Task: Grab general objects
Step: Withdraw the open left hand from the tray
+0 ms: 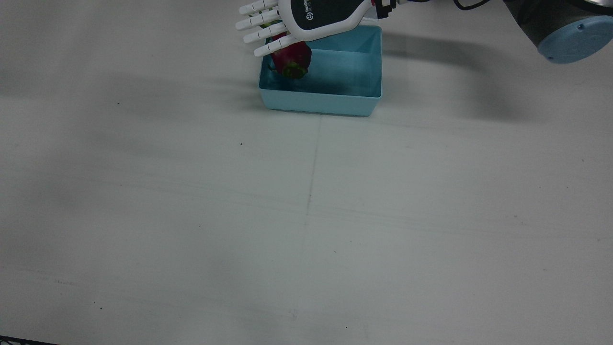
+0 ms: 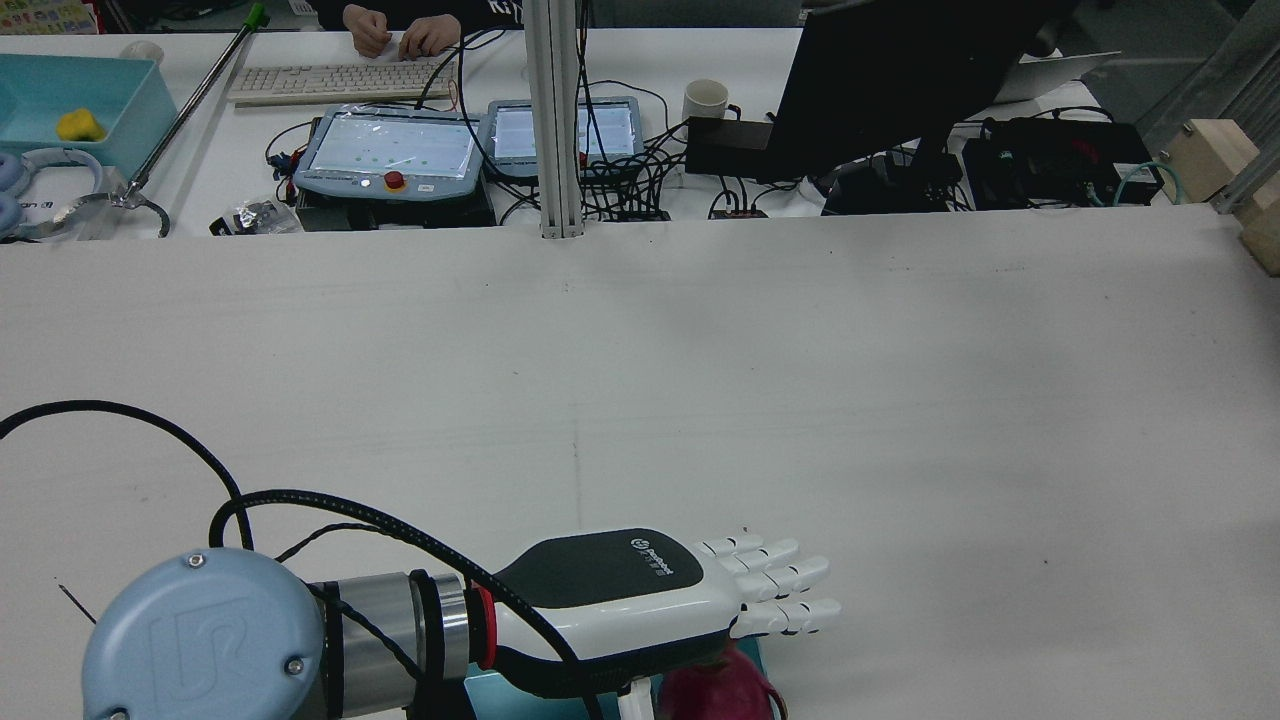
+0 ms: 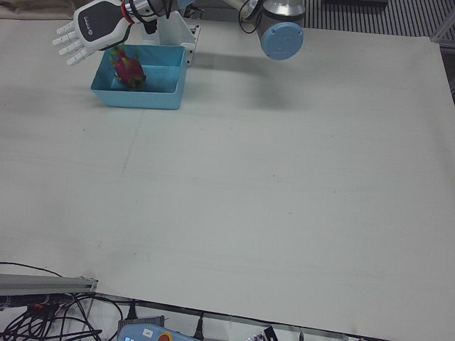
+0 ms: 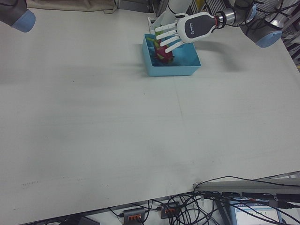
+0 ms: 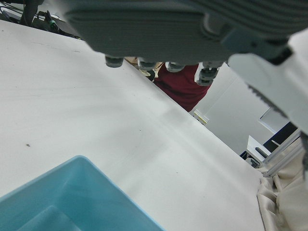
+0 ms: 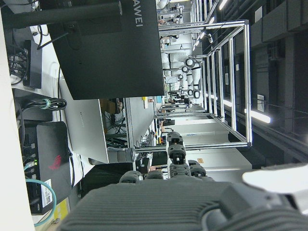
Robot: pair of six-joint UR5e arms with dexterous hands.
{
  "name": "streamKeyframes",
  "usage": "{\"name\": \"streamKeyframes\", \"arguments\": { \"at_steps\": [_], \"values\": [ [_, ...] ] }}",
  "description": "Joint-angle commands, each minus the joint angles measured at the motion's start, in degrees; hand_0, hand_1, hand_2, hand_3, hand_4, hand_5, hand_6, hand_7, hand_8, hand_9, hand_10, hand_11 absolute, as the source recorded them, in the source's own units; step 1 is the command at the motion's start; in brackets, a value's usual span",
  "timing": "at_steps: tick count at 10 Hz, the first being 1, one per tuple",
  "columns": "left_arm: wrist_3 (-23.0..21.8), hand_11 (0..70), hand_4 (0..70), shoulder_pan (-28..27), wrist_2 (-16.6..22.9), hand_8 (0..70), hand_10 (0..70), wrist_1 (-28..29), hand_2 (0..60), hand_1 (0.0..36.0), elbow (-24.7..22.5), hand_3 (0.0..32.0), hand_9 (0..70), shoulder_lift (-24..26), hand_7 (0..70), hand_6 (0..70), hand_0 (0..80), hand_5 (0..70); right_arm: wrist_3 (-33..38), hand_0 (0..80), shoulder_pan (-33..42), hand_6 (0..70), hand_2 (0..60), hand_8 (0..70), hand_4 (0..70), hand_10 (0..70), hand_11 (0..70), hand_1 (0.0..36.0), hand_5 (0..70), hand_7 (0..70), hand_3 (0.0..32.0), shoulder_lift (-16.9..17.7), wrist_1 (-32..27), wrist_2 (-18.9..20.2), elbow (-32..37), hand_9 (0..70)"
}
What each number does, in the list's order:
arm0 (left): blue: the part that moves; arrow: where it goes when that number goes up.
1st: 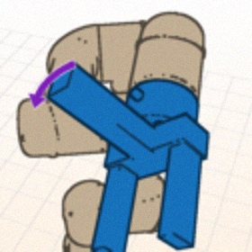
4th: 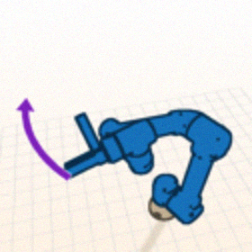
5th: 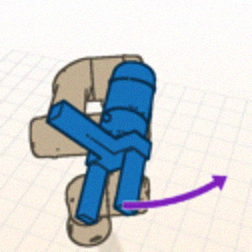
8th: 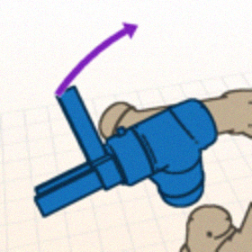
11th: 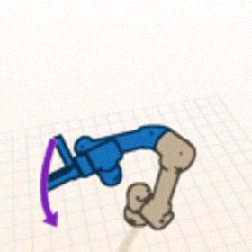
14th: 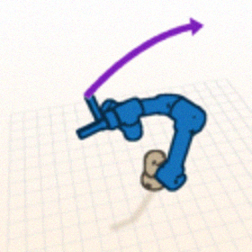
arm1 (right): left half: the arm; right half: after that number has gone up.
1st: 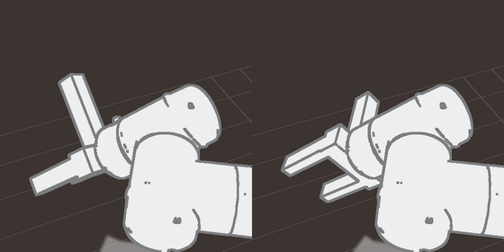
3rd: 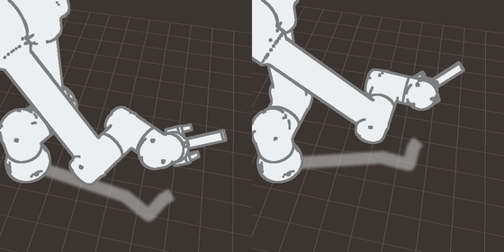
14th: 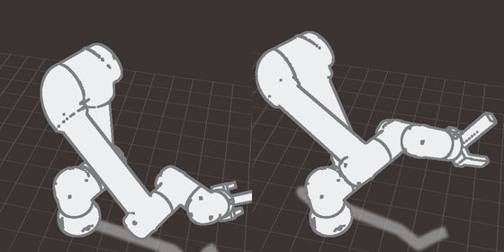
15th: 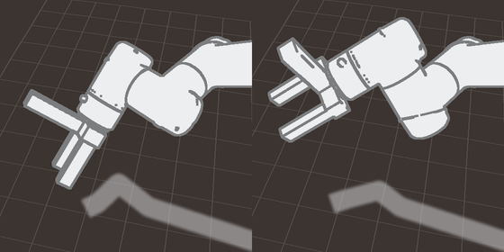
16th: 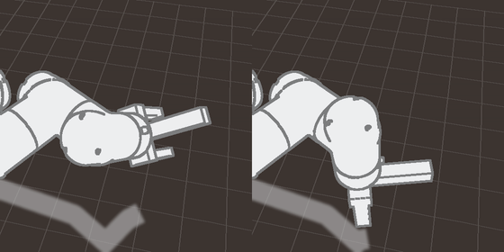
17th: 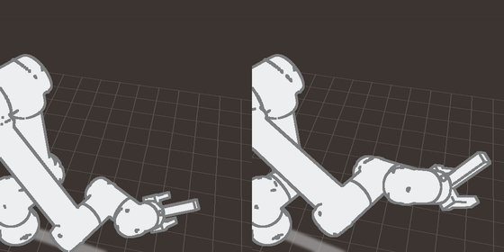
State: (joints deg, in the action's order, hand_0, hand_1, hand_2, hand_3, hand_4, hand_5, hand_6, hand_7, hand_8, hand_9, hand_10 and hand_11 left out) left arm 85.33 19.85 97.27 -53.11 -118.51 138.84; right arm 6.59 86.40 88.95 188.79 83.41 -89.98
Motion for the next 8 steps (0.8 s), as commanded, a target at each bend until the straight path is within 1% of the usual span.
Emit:
{"name": "streamKeyframes", "arguments": {
  "at_steps": [1,2,3,4,5,6,7,8],
  "values": [
    [-0.07,0.0,0.0,0.18,-0.06,0.0,0.0,-0.15,0.0,11.8,1.17,17.0,0.0,0.55,0.9,0.0,49.6,0.0,0.00,0.0,-0.09,0.0,0.0,0.0,0.0,0.0,0.0,0.0,0.0,0.0,0.0,0.08,0.00,0.00,-0.02,0.0],
    [-0.07,0.0,0.0,0.62,-0.15,0.0,0.0,-0.93,0.0,12.5,2.05,14.6,0.0,0.91,1.6,0.0,49.9,0.0,0.00,0.0,0.00,0.0,0.0,0.0,0.0,0.0,0.0,0.0,0.0,0.0,0.0,0.08,0.00,0.00,-0.02,0.0],
    [-0.16,0.0,0.0,1.76,-1.45,0.0,0.0,-1.38,0.0,13.1,3.45,11.6,0.0,1.00,2.0,0.0,50.2,0.0,0.00,0.0,0.00,0.0,0.0,0.0,0.0,0.0,0.0,0.0,0.0,0.0,0.0,-0.01,0.00,0.00,-0.02,0.0],
    [-0.42,0.0,0.0,4.64,-1.99,0.0,0.0,-1.12,0.0,13.3,4.94,6.6,0.0,1.00,3.2,0.0,50.2,0.0,0.00,0.0,0.00,0.0,0.0,0.0,0.0,0.0,0.0,0.0,0.0,0.0,0.0,-0.01,0.00,0.00,0.07,0.0],
    [-2.51,0.0,0.0,8.15,-1.73,0.0,0.0,1.32,0.0,13.0,6.26,3.0,0.0,0.82,3.9,0.0,50.0,0.0,0.00,0.0,-0.09,0.0,0.0,0.0,0.0,0.0,0.0,0.0,0.0,0.0,0.0,-0.01,0.00,0.00,0.07,0.0],
    [-4.45,0.0,0.0,11.40,-1.64,0.0,0.0,2.21,0.0,12.2,7.06,0.0,0.0,0.47,4.3,0.0,49.3,0.0,0.00,0.0,-0.09,0.0,0.0,0.0,0.0,0.0,0.0,0.0,0.0,0.0,0.0,-0.01,0.00,0.00,0.07,0.0],
    [-4.55,0.0,0.0,14.48,-1.47,0.0,0.0,2.92,0.0,11.1,7.85,0.0,0.0,0.56,4.9,0.0,48.6,0.0,-0.09,0.0,0.00,0.0,0.0,0.0,0.0,0.0,0.0,0.0,0.0,0.0,0.0,-0.01,0.09,0.00,-0.02,0.0],
    [-5.69,0.0,0.0,18.34,-1.38,0.0,0.0,5.01,0.0,10.9,9.86,0.0,0.0,0.82,5.1,0.0,48.7,0.0,-0.09,0.0,0.00,0.0,0.0,0.0,0.0,0.0,0.0,0.0,0.0,0.0,0.0,-0.01,0.00,0.00,-0.11,0.0]
  ]
}}
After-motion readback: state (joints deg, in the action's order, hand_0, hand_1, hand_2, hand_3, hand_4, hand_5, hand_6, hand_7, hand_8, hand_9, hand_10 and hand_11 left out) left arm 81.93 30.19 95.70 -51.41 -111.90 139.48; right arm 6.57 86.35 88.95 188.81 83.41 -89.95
